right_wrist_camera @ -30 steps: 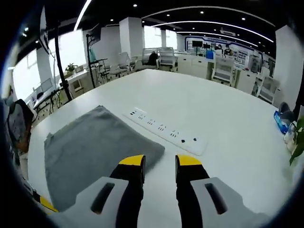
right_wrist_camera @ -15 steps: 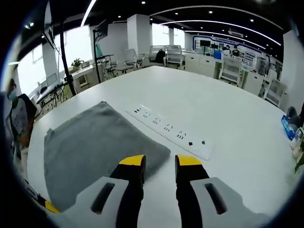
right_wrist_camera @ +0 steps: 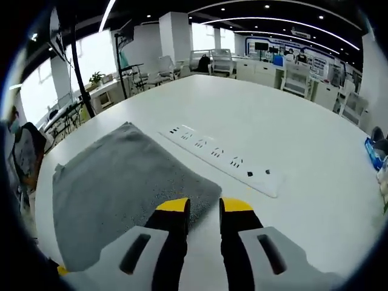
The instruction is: Fold the towel on the table until its edges align and the towel forms a compact rectangular stack.
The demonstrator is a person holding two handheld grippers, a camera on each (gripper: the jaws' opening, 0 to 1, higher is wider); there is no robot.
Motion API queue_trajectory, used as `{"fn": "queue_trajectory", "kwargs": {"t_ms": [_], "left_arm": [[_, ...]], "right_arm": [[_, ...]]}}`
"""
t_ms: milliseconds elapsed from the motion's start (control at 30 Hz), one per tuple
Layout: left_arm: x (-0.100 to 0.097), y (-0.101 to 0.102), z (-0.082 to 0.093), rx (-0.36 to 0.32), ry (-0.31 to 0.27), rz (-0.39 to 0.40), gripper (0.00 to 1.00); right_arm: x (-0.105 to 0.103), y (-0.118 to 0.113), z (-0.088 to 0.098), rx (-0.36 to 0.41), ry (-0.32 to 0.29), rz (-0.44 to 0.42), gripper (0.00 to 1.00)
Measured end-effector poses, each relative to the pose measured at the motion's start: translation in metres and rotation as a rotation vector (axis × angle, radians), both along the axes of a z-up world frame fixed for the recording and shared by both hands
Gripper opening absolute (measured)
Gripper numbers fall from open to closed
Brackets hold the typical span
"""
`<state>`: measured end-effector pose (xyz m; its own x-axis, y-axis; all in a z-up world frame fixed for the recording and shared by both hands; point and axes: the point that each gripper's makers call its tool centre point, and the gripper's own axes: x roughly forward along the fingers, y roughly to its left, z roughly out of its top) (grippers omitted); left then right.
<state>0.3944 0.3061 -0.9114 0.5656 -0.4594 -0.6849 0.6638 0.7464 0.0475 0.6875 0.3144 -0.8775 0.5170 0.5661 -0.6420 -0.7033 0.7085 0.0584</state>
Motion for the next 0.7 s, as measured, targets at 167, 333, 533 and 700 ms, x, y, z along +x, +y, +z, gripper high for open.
{"fn": "queue_trajectory", "kwargs": {"t_ms": [167, 333, 533, 700], "left_arm": [[-0.003, -0.003, -0.001, -0.012, 0.021, 0.003, 0.05], [-0.012, -0.013, -0.001, -0.029, 0.054, -0.007, 0.05], [-0.025, -0.032, -0.001, -0.039, 0.075, -0.054, 0.05], [-0.036, -0.045, -0.002, -0.047, 0.094, -0.091, 0.05]], "right_arm": [[-0.006, -0.005, -0.011, -0.027, 0.011, 0.003, 0.18], [-0.011, -0.018, -0.022, -0.033, 0.051, -0.027, 0.16], [-0.014, -0.034, -0.027, -0.034, 0.071, -0.050, 0.16], [-0.022, -0.047, -0.034, -0.010, 0.109, -0.073, 0.13]]}}
